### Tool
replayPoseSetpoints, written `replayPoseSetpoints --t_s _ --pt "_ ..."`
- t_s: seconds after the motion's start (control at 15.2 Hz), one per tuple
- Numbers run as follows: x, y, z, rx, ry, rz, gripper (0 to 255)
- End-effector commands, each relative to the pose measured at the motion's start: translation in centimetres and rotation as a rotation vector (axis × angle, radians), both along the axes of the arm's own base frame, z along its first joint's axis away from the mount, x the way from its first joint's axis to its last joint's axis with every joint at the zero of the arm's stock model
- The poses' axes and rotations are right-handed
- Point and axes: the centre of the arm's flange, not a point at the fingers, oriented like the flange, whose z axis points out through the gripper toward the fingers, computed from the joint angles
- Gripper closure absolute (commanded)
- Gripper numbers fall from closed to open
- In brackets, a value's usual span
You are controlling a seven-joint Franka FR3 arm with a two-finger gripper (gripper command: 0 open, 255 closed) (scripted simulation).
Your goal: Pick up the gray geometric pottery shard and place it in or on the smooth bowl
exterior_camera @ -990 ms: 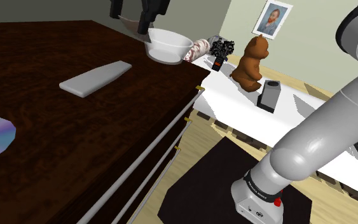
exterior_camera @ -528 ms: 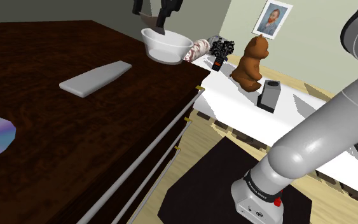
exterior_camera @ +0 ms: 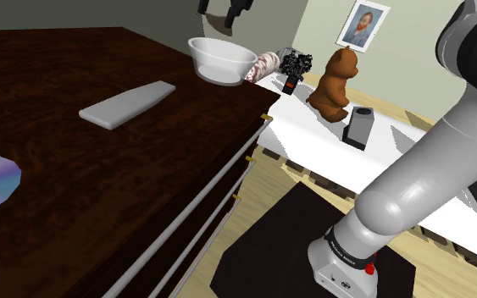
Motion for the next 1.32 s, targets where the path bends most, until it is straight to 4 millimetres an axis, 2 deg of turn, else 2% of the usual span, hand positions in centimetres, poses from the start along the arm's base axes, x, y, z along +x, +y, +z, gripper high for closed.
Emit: replayPoseSetpoints --t_s 0.0,0.26,1.19,1.25 --pt "1.1 -2.6 -0.2 0.0 0.0 0.001 255" --pt "3.6 -7.2 -0.2 0.0 0.0 0.001 255" --pt "3.6 -7.2 -7.6 0.0 0.0 0.001 255" --pt "3.6 -7.2 -7.6 0.0 0.0 0.001 255"
